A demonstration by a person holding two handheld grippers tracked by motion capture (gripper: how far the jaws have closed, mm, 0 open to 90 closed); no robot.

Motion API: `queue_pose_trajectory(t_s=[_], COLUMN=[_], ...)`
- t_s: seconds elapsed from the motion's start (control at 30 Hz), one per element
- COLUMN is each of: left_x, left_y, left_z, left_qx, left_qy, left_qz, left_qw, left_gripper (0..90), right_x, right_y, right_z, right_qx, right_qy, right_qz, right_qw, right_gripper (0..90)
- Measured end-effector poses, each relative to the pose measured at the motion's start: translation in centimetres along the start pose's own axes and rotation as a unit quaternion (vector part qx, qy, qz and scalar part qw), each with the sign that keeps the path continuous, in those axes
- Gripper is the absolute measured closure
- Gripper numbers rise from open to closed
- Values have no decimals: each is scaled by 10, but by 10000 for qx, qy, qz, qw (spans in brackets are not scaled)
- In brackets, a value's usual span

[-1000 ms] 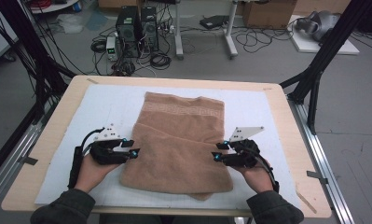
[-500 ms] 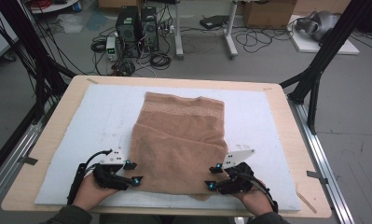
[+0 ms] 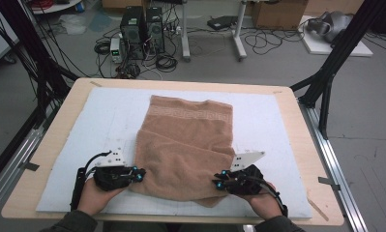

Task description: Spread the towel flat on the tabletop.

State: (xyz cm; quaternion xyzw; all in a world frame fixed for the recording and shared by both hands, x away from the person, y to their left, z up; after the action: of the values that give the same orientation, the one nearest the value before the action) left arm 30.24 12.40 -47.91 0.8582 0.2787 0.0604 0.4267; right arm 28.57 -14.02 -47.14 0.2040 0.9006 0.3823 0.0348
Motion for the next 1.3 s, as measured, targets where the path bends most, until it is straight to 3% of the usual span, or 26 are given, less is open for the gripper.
queue_pose_trajectory(t_s=[0.1, 0.27, 0.4, 0.47, 0.57, 0.63, 0.73, 0.83, 1.0, 1.13, 1.2, 1.3], left_x=[3, 19, 47, 68, 92, 108, 118, 115, 95, 76, 65, 47], left_y=[16, 48, 69, 79, 83, 77, 68, 67, 73, 72, 71, 63], left_z=[-11, -16, -6, 3, 21, 38, 53, 50, 21, 0, -7, -7], left_qx=[-240, -637, -751, -869, -821, -565, -419, -367, -480, -542, -659, -523], left_qy=[34, 321, 731, 879, 1065, 1195, 1160, 1115, 1039, 844, 644, 463], left_qz=[-42, -143, -272, -574, -854, -961, -1189, -1092, -683, -527, -508, -311], left_qw=[9997, 9974, 9941, 9907, 9872, 9866, 9852, 9871, 9911, 9936, 9944, 9971], left_gripper=[851, 852, 854, 854, 853, 852, 824, 721, 591, 542, 529, 498], right_x=[-3, -20, -50, -70, -101, -108, -118, -120, -113, -96, -84, -68], right_y=[5, 20, 34, 37, 32, 29, 23, 21, 25, 31, 33, 34], right_z=[-7, -17, -18, -13, 6, 13, 26, 27, 9, -11, -16, -15], right_qx=[-73, -239, -276, -205, -12, 79, 196, 139, -100, -376, -428, -402], right_qy=[-22, -201, -490, -633, -721, -740, -741, -678, -809, -887, -805, -673], right_qz=[17, 100, 306, 488, 895, 950, 1141, 1237, 1145, 938, 798, 651], right_qw=[10000, 9995, 9979, 9966, 9934, 9927, 9905, 9899, 9901, 9909, 9926, 9948], right_gripper=[772, 772, 773, 773, 771, 770, 764, 719, 609, 586, 577, 570])
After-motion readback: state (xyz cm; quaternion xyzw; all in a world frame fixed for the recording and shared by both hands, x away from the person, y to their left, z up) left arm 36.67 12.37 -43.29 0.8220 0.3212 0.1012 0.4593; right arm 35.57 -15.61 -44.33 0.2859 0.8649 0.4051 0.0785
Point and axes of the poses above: each handheld gripper's, and its own axes: z roughly forward along the jaws, y roughly out of its top, x roughly to its left, the point moved 10 cm from there along z, roughly forward along the jaws, and after that the axes turned 4 degrees about x, right-handed, at the moved point
